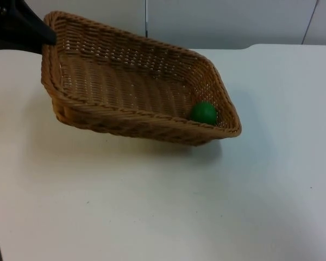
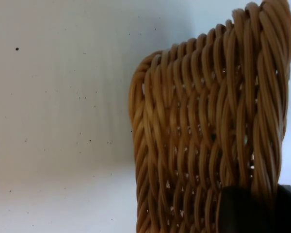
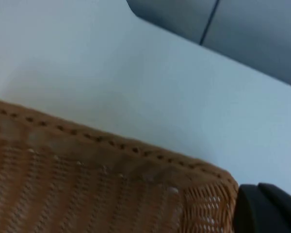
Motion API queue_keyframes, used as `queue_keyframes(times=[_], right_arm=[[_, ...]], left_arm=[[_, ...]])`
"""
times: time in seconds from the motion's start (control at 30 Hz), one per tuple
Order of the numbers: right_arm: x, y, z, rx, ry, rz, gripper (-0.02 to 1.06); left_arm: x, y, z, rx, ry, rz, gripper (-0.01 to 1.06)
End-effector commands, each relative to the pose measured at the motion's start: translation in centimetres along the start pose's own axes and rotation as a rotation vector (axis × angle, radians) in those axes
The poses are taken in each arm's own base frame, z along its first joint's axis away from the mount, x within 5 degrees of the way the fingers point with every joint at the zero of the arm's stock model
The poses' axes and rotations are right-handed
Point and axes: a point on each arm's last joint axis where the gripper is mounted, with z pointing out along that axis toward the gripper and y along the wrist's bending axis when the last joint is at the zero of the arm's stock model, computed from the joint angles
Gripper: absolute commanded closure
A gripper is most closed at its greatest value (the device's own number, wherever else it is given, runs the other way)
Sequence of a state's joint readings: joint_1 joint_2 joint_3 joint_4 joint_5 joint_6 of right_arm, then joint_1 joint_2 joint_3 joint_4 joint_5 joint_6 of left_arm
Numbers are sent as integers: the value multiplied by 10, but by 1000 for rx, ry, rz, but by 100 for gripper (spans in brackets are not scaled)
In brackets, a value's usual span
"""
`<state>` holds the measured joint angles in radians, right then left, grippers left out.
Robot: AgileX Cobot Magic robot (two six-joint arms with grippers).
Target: Pick up the basket with the left hand and place the ball into the basket with the right hand.
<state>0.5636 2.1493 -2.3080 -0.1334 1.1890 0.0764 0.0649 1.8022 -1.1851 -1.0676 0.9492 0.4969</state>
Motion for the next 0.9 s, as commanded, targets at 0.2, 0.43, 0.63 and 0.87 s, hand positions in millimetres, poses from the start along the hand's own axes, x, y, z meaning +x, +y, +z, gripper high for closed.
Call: queue_keyframes(times=[0.2, 0.43, 0.63, 0.87], right_arm=[[0, 0, -13, 3, 4, 3, 105], [0, 0, -13, 3, 4, 3, 105], [0, 0, -13, 3, 4, 3, 105], [0, 0, -13, 3, 4, 3, 105]], left_arm=[[1, -8, -4, 47, -8, 20, 105], [5, -5, 3, 95, 62, 72, 105], [4, -3, 12, 191, 81, 64, 105], [4, 5, 23, 247, 106, 69, 105]])
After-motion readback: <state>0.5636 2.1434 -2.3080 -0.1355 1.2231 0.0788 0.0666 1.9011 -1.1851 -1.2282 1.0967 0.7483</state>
